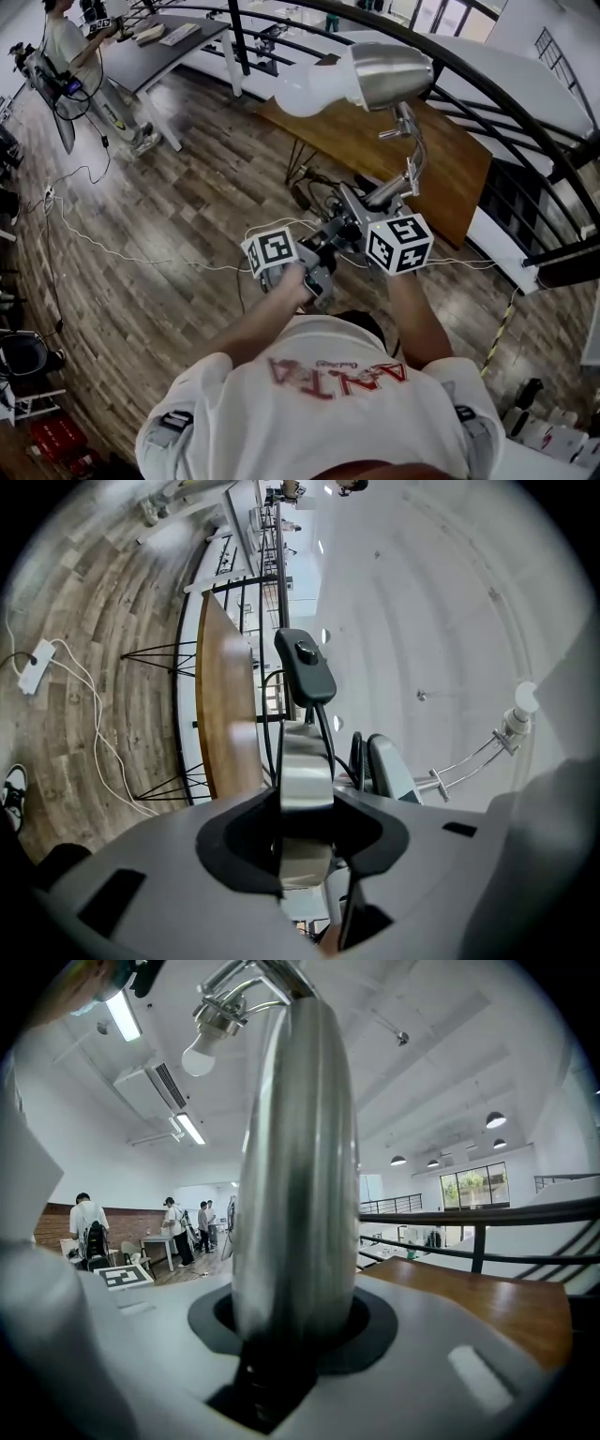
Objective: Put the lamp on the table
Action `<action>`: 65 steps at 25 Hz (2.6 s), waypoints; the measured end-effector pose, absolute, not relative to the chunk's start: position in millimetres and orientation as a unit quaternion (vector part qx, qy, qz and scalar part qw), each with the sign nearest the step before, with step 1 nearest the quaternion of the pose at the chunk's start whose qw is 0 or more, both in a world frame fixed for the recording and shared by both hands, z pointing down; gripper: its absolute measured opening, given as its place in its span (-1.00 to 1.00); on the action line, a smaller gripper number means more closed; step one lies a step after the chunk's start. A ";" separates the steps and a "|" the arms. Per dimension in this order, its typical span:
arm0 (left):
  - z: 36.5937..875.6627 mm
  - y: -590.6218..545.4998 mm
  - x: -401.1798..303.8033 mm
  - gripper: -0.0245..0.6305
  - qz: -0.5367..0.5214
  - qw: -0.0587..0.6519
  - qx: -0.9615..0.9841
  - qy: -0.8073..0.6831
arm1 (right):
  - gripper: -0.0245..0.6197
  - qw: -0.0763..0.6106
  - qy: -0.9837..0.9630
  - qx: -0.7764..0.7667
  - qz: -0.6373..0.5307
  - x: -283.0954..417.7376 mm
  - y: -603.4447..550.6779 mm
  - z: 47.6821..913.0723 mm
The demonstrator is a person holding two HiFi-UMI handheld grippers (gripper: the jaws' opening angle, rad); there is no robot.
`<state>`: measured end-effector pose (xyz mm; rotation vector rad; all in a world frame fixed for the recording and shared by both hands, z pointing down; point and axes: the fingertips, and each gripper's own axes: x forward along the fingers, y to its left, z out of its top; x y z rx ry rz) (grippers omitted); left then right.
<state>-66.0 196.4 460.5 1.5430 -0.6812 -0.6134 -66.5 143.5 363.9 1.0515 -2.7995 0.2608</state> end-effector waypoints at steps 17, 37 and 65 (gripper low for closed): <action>477.0 76.5 -67.9 -0.47 -0.275 0.645 0.641 -0.312 | -0.50 0.088 -0.934 0.326 0.114 -72.5 16.9 384.0; 487.7 -123.6 38.7 -0.47 -0.278 0.655 0.626 -0.319 | -0.50 0.097 -0.934 0.318 0.128 32.9 -186.5 396.8; 507.4 -247.7 -30.7 -0.46 -0.181 0.712 0.646 -0.208 | -0.50 0.096 -0.870 0.458 0.157 -20.1 -313.1 420.3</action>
